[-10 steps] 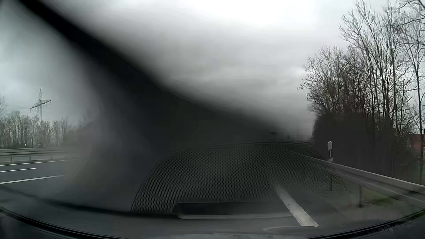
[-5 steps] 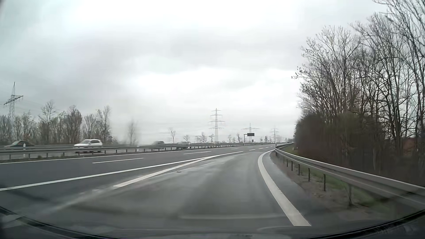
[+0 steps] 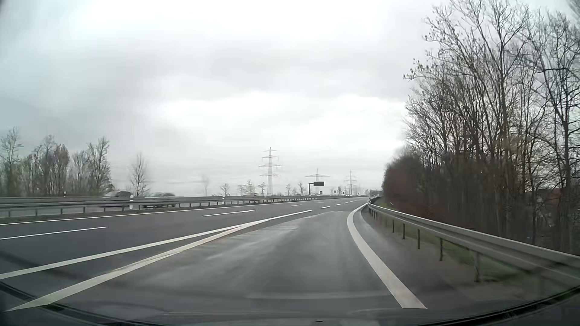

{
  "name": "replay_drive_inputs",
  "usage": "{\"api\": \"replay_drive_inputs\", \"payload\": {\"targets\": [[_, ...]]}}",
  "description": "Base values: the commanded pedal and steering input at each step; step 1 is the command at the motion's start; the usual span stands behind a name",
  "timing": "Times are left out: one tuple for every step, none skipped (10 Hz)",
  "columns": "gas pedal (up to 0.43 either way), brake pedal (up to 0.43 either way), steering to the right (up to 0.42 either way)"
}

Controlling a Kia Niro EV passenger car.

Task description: Follow the waypoints while adhering to traffic rules and regulations

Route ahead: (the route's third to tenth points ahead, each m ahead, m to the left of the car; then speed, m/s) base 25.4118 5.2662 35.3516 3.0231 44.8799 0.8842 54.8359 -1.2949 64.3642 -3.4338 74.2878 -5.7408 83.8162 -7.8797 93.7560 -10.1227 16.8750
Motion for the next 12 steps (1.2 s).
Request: {"api": "replay_drive_inputs", "payload": {"targets": [[0.461, 0.000, 0.047], [0.461, 0.000, 0.047], [0.469, 0.000, 0.045], [0.488, 0.000, 0.043], [0.500, 0.000, 0.043], [0.512, 0.000, 0.041], [0.520, 0.000, 0.039], [0.531, 0.000, 0.036], [0.551, 0.000, 0.030], [0.551, 0.000, 0.028], [0.551, 0.000, 0.027], [0.559, 0.000, 0.027]]}}
